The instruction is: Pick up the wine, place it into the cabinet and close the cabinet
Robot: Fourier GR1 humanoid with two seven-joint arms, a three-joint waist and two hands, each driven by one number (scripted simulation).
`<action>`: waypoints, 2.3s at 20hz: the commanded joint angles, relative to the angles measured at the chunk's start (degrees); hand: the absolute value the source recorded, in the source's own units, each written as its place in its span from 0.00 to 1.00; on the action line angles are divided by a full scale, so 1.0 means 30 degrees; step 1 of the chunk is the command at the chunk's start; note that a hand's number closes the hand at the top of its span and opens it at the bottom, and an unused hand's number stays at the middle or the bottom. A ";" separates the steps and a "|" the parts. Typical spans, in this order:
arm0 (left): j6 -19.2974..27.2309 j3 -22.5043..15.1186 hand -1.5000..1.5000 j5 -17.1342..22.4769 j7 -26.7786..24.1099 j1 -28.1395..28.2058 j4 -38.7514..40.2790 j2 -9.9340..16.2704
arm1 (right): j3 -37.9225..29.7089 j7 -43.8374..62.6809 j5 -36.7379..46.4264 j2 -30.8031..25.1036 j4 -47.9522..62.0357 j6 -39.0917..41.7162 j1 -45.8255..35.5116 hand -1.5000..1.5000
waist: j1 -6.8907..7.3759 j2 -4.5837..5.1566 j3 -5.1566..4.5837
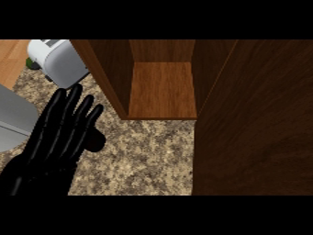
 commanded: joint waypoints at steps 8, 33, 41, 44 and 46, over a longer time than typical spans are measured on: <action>0.1178 0.2764 0.00 -0.0150 0.3692 -0.2021 -0.1674 0.0882 | -0.0673 0.3244 -0.1095 -0.0106 -0.3633 -0.1199 -0.0432 0.00 | -0.0145 -0.0001 0.0002; -0.3124 0.9319 0.00 0.5181 0.1387 0.1364 0.1290 0.2376 | -0.1222 0.4552 -0.1201 0.0148 -0.3316 -0.1080 -0.1925 0.00 | -0.0021 -0.0012 -0.0006; -0.4581 0.9960 0.00 0.5712 0.0118 0.0654 0.5024 0.2634 | 0.0643 0.4208 0.0729 0.1001 -0.3824 -0.0973 -0.1198 0.00 | -0.0140 -0.0001 -0.0006; -0.6828 1.0274 0.00 0.5544 -0.3030 0.1903 0.7492 0.2407 | -0.1459 0.4628 -0.1321 0.0218 -0.3314 -0.0965 -0.2344 0.00 | -0.0124 0.0015 -0.0011; -0.6318 1.0589 0.00 0.5777 -0.2202 0.1405 0.7244 0.2642 | -0.0249 0.4917 -0.0394 0.0716 -0.4284 -0.1178 -0.1594 0.00 | -0.0125 -0.0009 -0.0008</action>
